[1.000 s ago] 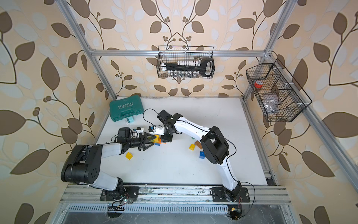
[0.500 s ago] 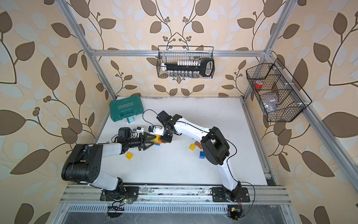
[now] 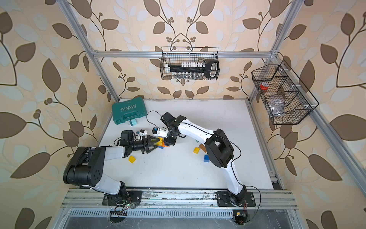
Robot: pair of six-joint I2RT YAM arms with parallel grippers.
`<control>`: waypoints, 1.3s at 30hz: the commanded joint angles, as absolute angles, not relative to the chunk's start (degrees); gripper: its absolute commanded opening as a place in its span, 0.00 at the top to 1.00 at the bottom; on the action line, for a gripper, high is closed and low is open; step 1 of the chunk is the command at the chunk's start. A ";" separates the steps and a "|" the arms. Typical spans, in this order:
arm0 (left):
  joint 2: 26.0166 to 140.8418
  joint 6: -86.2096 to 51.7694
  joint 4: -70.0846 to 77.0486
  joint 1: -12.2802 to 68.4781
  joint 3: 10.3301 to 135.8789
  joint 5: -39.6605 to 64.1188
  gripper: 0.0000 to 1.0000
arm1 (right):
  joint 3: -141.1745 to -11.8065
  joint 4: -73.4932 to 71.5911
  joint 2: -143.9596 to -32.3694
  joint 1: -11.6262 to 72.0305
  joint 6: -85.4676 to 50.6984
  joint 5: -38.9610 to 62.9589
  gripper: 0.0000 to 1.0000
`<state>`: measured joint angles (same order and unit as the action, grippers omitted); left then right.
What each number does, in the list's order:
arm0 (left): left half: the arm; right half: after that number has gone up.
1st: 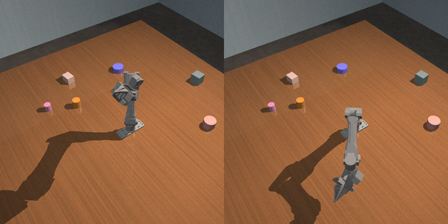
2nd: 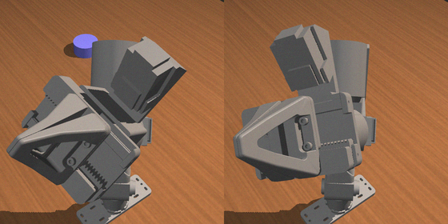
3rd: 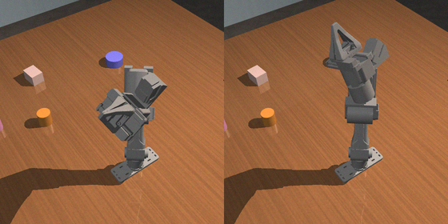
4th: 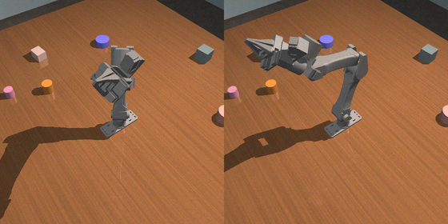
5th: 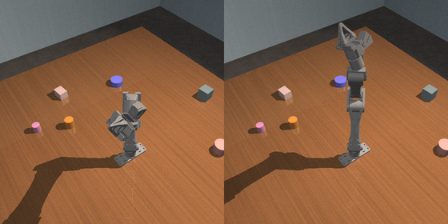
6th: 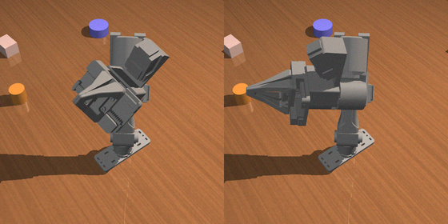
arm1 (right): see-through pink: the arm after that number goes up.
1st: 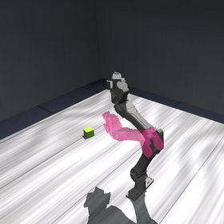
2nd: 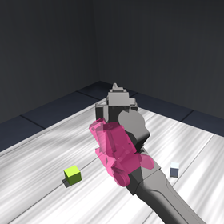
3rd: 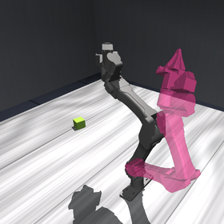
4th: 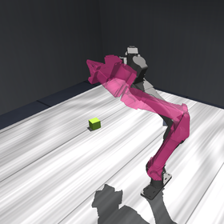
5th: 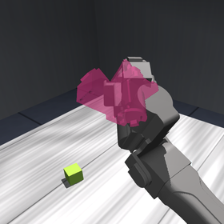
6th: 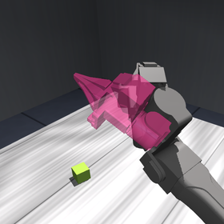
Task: Assemble a fork with lego
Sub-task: Assemble the lego brick with the lego brick.
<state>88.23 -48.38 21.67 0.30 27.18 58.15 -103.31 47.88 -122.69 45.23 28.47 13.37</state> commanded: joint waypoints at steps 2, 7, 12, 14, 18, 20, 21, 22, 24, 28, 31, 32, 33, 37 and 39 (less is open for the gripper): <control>91.93 -46.45 10.81 0.51 23.87 44.91 0.33 | -104.20 49.95 -124.16 45.50 28.26 15.34 0.60; 91.64 -46.49 10.72 0.50 24.02 45.00 0.32 | -104.64 49.61 -123.35 46.59 30.33 15.38 0.54; 91.01 -46.52 10.24 0.45 24.25 45.09 0.32 | -106.01 50.18 -123.90 46.62 30.39 15.92 0.50; 90.88 -46.41 10.02 0.51 24.43 45.09 0.32 | -106.43 50.33 -123.84 46.60 30.15 16.00 0.47; 91.03 -46.49 10.36 0.46 24.35 45.13 0.32 | -106.59 49.62 -122.89 45.74 28.84 16.65 0.41; 91.10 -46.58 10.53 0.52 24.34 45.18 0.32 | -106.39 49.57 -122.33 45.13 27.74 17.12 0.39; 91.14 -46.61 10.63 0.49 24.18 45.18 0.32 | -106.25 49.50 -121.98 44.78 26.85 17.75 0.38; 91.14 -46.63 10.63 0.52 24.17 45.18 0.32 | -106.02 49.03 -121.42 44.35 25.75 18.09 0.37; 91.05 -46.67 10.72 0.46 24.08 45.09 0.32 | -104.38 47.28 -119.62 43.08 22.13 19.52 0.35; 90.99 -46.67 10.80 0.48 24.00 45.00 0.32 | -98.28 40.57 -114.29 40.66 10.76 23.66 0.34; 90.89 -46.67 10.70 0.48 23.91 44.91 0.32 | -91.85 35.07 -109.75 38.05 1.80 26.07 0.30; 90.84 -46.63 10.65 0.47 23.87 44.84 0.32 | -89.47 33.26 -108.44 37.53 -1.71 26.55 0.29; 90.78 -46.58 10.63 0.52 23.82 44.83 0.32 | -87.03 31.67 -107.37 36.98 -5.06 27.47 0.28; 90.52 -46.49 10.46 0.51 23.73 44.76 0.32 | -77.72 23.64 -104.20 35.52 -19.90 29.64 0.24; 90.53 -46.49 10.46 0.46 23.68 44.82 0.32 | -73.01 18.77 -102.81 35.16 -27.89 30.49 0.23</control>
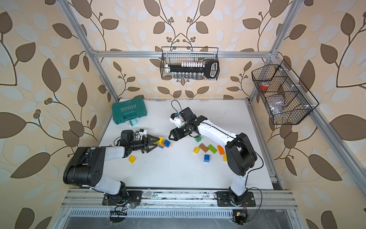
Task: Assemble a fork with lego
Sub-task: Assemble the lego brick with the lego brick.
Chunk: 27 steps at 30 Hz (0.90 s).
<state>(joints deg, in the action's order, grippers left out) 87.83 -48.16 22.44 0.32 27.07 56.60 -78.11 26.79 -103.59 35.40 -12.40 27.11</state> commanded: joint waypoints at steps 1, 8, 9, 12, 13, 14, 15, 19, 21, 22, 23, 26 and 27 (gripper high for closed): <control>90.52 -46.49 10.46 0.52 23.67 44.82 0.32 | -70.69 15.95 -102.02 35.06 -31.24 30.79 0.23; 89.31 -46.58 9.59 0.50 23.99 44.74 0.32 | -60.50 3.38 -100.53 35.70 -47.82 28.83 0.19; 89.06 -46.58 9.49 0.45 24.08 44.67 0.32 | -59.54 0.78 -100.68 36.20 -50.84 28.62 0.18; 88.77 -46.73 9.40 0.45 24.17 44.74 0.32 | -56.64 -4.98 -100.27 37.43 -56.91 26.71 0.15; 88.76 -46.76 9.43 0.49 24.18 44.74 0.32 | -55.74 -6.39 -100.04 37.53 -58.50 26.10 0.15; 88.73 -46.67 9.46 0.45 24.17 44.74 0.32 | -54.48 -9.24 -99.83 37.60 -60.36 25.56 0.14; 88.78 -46.65 9.49 0.49 24.04 44.74 0.32 | -54.01 -11.06 -100.03 37.58 -61.99 25.67 0.13; 89.31 -46.96 10.45 0.44 23.72 45.00 0.32 | -52.71 -18.15 -101.29 38.17 -67.33 25.78 0.11; 89.34 -46.93 10.46 0.53 23.66 45.00 0.32 | -52.42 -20.10 -101.80 38.73 -68.75 25.52 0.11; 89.36 -46.93 10.46 0.49 23.72 45.04 0.32 | -52.22 -20.86 -102.11 38.97 -69.26 25.25 0.11; 89.45 -46.99 10.55 0.50 23.73 45.09 0.32 | -51.78 -22.91 -102.52 39.15 -70.31 25.48 0.10; 89.69 -46.94 10.72 0.49 23.90 45.26 0.32 | -51.11 -27.03 -104.16 39.76 -73.21 26.15 0.10; 89.65 -46.94 10.68 0.52 23.91 45.35 0.32 | -51.06 -27.71 -104.45 40.05 -73.80 26.25 0.10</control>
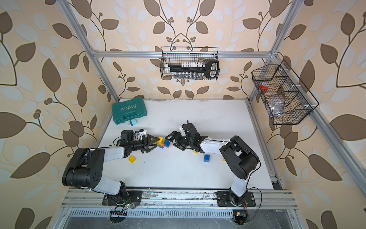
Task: Assemble a fork with lego
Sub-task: Assemble the lego brick with the lego brick.
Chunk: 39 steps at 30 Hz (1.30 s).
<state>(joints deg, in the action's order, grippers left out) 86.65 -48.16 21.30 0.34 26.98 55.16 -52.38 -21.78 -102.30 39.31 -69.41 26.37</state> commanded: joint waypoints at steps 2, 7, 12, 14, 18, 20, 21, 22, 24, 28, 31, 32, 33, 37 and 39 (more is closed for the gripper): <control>89.65 -46.85 10.72 0.48 23.91 45.35 0.32 | -51.04 -28.58 -105.11 40.34 -74.25 26.35 0.11; 89.81 -46.85 10.81 0.49 24.06 45.53 0.32 | -50.68 -28.87 -106.14 40.34 -75.38 26.38 0.11; 89.82 -46.85 10.64 0.46 23.91 45.31 0.32 | -49.08 -28.80 -105.55 40.32 -75.75 25.60 0.11; 89.90 -46.85 10.63 0.47 23.91 45.26 0.32 | -48.68 -30.08 -105.88 40.30 -76.97 25.66 0.13; 90.10 -47.02 10.81 0.49 24.01 45.26 0.32 | -47.23 -35.37 -107.18 40.34 -80.59 24.68 0.18; 90.20 -46.99 10.81 0.51 23.90 45.35 0.32 | -46.47 -37.63 -107.50 40.32 -82.04 23.85 0.20; 90.24 -46.94 10.88 0.53 23.91 45.35 0.32 | -46.28 -38.86 -107.73 40.91 -82.72 23.48 0.21; 90.34 -47.00 10.94 0.48 23.91 45.35 0.32 | -46.17 -39.91 -108.19 41.55 -83.51 23.28 0.22; 90.52 -47.01 11.07 0.51 23.91 45.52 0.32 | -46.25 -43.06 -109.57 42.21 -85.39 23.44 0.24; 90.52 -47.02 11.08 0.49 23.94 45.62 0.32 | -46.47 -45.59 -111.76 42.75 -87.32 23.74 0.26; 90.45 -46.96 10.97 0.44 23.91 45.52 0.32 | -45.88 -45.98 -111.41 42.75 -87.58 23.02 0.29; 90.51 -47.01 10.94 0.45 23.91 45.53 0.32 | -45.79 -45.98 -111.21 42.74 -87.50 22.78 0.30; 90.57 -47.02 11.06 0.52 23.95 45.53 0.32 | -45.71 -45.97 -111.13 42.73 -87.54 22.62 0.30; 90.62 -47.02 11.23 0.45 23.87 45.55 0.32 | -45.34 -46.79 -111.31 42.59 -87.93 22.27 0.34; 90.68 -47.02 11.25 0.53 23.82 45.61 0.32 | -45.31 -47.90 -111.86 42.61 -88.45 22.34 0.38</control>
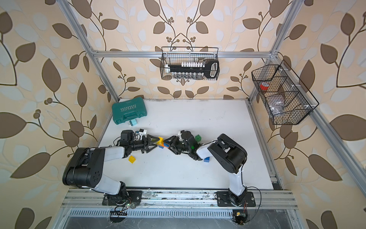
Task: Assemble a fork with lego
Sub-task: Assemble the lego brick with the lego brick.
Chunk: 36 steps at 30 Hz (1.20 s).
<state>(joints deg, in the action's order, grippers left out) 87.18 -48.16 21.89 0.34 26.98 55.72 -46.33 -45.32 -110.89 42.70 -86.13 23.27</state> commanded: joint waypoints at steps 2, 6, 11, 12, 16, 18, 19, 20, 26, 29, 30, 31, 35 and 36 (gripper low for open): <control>90.75 -47.18 11.38 0.50 23.74 45.57 0.32 | -45.31 -48.56 -112.32 42.56 -88.68 22.51 0.43; 90.71 -47.20 11.43 0.49 23.73 45.53 0.32 | -45.09 -49.86 -113.01 42.32 -89.35 22.73 0.52; 90.70 -47.20 11.43 0.47 23.73 45.44 0.32 | -45.28 -51.28 -113.97 42.01 -90.09 23.28 0.61; 90.73 -47.20 11.43 0.52 23.77 45.44 0.32 | -45.42 -51.27 -114.15 41.88 -90.09 23.55 0.62; 90.85 -47.20 11.54 0.46 23.67 45.53 0.32 | -45.80 -50.39 -114.09 41.66 -88.97 24.34 0.45; 90.80 -47.26 11.68 0.47 23.70 45.53 0.32 | -46.12 -48.84 -113.41 41.48 -87.79 24.47 0.35; 90.81 -47.36 11.77 0.50 23.62 45.61 0.32 | -46.20 -48.43 -113.10 41.34 -87.19 24.59 0.33; 90.86 -47.53 11.94 0.48 23.57 45.70 0.31 | -46.42 -47.91 -112.82 41.19 -86.58 24.81 0.31; 90.19 -48.25 12.48 0.52 23.73 46.31 0.28 | -46.81 -46.31 -111.55 40.69 -84.24 26.15 0.25; 89.07 -48.34 11.65 0.49 23.90 46.23 0.24 | -46.65 -45.37 -110.80 40.68 -83.01 26.54 0.24; 88.55 -48.21 11.03 0.48 24.08 46.10 0.23 | -46.63 -44.98 -110.44 40.69 -82.27 26.65 0.24; 87.91 -48.08 10.23 0.48 24.16 45.82 0.21 | -46.71 -43.99 -109.93 40.69 -81.33 26.92 0.23; 85.98 -47.88 7.97 0.51 24.51 44.92 0.15 | -47.33 -39.94 -107.56 38.99 -76.92 27.55 0.23; 85.50 -47.95 7.62 0.49 24.70 44.78 0.14 | -47.62 -38.99 -107.05 38.73 -75.92 27.93 0.23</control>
